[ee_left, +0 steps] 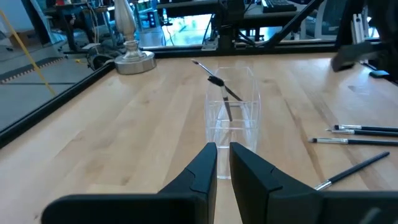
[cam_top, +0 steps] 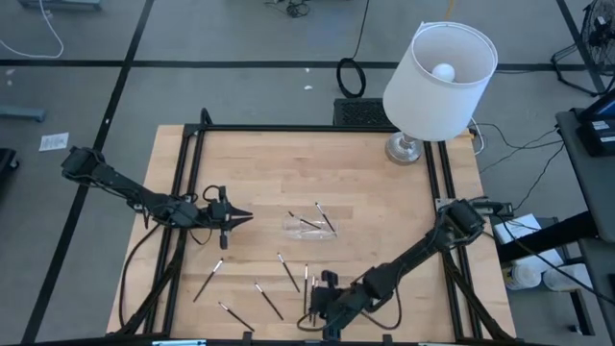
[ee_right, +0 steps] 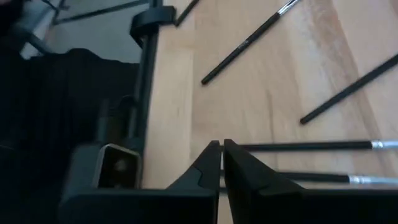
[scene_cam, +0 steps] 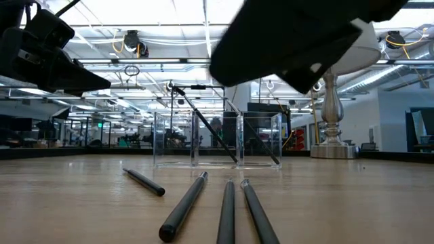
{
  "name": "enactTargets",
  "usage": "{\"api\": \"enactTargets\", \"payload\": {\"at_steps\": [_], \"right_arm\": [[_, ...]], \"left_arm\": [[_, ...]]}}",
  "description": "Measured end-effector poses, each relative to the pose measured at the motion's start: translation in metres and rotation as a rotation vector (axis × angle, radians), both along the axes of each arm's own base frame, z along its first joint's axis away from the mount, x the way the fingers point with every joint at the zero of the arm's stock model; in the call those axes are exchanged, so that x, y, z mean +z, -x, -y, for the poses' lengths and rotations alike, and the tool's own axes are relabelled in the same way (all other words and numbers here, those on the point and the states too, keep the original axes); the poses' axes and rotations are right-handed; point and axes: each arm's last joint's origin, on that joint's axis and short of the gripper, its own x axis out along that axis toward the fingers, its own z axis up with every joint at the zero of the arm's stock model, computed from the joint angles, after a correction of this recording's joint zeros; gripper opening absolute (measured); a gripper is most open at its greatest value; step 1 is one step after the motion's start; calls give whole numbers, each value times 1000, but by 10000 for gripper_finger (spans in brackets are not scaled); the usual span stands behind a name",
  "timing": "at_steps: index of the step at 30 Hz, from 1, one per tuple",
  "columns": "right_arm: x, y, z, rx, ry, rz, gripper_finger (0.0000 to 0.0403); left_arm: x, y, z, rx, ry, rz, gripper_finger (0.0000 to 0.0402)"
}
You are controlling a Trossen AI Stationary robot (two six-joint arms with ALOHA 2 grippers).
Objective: Pick & Place Makeup Supplies
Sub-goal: Put the makeup brush into the transparent organizer
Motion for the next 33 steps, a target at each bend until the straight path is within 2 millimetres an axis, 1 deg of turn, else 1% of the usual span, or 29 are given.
{"api": "enactTargets", "payload": {"at_steps": [3, 6, 8, 11, 14, 17, 21, 25, 29, 33], "right_arm": [[-8, -10, 0, 15, 44, 0, 5], [-14, -11, 3, -6, 53, -36, 2], [-16, -8, 4, -52, 32, -73, 1], [-18, 0, -3, -118, 51, -85, 1], [-18, 8, -13, -113, 84, -61, 1], [-17, 12, -18, -93, 92, -59, 0], [-18, 9, -13, -105, 98, -66, 0], [-24, 4, -7, -113, 110, -75, 0], [-28, -2, -2, -116, 83, -90, 0], [-32, -1, 0, -109, 83, -117, 0]], "left_arm": [[0, 0, 0, -3, -20, -2, 51], [0, 0, 0, -3, -17, -2, 51], [0, 0, 0, -2, -18, -2, 51], [0, 0, 0, -2, -21, -2, 51], [0, 0, 0, -2, -21, -2, 51], [0, 0, 0, -2, -22, -2, 51], [0, 0, 0, -1, -22, -2, 51], [0, 0, 0, -1, -24, -2, 51], [0, 0, 0, -1, -24, -1, 51], [0, 0, 0, -1, -24, -2, 51]]}}
